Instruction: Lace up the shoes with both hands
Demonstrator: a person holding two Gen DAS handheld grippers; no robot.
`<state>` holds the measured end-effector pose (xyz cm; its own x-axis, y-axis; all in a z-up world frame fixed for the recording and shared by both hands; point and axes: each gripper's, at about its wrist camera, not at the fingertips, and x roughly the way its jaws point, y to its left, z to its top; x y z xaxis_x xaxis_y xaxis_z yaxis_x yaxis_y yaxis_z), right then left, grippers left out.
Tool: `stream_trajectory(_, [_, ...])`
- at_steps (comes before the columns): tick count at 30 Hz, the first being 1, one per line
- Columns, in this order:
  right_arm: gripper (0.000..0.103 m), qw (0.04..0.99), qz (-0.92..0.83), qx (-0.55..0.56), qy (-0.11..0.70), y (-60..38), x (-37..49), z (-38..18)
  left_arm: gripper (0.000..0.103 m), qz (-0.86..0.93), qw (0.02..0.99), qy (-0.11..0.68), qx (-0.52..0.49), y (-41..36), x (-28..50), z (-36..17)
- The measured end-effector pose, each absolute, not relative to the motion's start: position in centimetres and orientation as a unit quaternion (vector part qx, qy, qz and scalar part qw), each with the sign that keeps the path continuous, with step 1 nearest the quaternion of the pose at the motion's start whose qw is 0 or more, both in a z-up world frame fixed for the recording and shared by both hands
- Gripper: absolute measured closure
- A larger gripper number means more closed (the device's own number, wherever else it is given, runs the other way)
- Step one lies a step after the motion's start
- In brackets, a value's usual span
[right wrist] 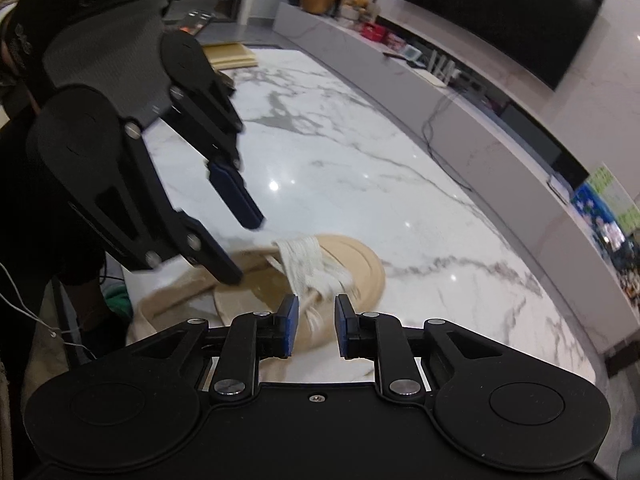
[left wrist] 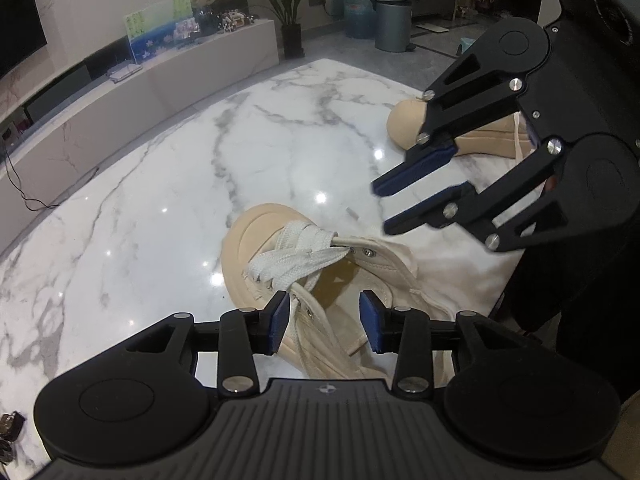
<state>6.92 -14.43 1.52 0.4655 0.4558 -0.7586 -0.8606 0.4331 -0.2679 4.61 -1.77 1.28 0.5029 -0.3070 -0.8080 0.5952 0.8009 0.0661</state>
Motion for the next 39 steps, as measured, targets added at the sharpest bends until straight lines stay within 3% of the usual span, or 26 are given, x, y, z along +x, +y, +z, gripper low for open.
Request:
stream_trajectory(12, [0.086, 0.82, 0.291, -0.233, 0.433, -16.7, 11.6, -2.7, 0.066, -0.25, 0.854, 0.436, 0.136, -1.8, 6.0, 1.0])
stream_trajectory(29, [0.086, 0.799, 0.276, -0.198, 0.497, -16.0, 16.3, -7.9, 0.066, -0.258, 0.833, 0.474, 0.126, -1.4, 8.0, -1.2])
stream_trajectory(33, [0.099, 0.794, 0.286, -0.195, 0.5, -15.9, 16.2, -7.9, 0.066, -0.257, 0.833, 0.475, 0.126, -1.5, 8.1, -1.3])
stream_trajectory(39, [0.101, 0.798, 0.29, -0.191, 0.493, -15.9, 15.9, -7.6, 0.066, -0.255, 0.835, 0.472, 0.123, -1.4, 7.5, -0.8])
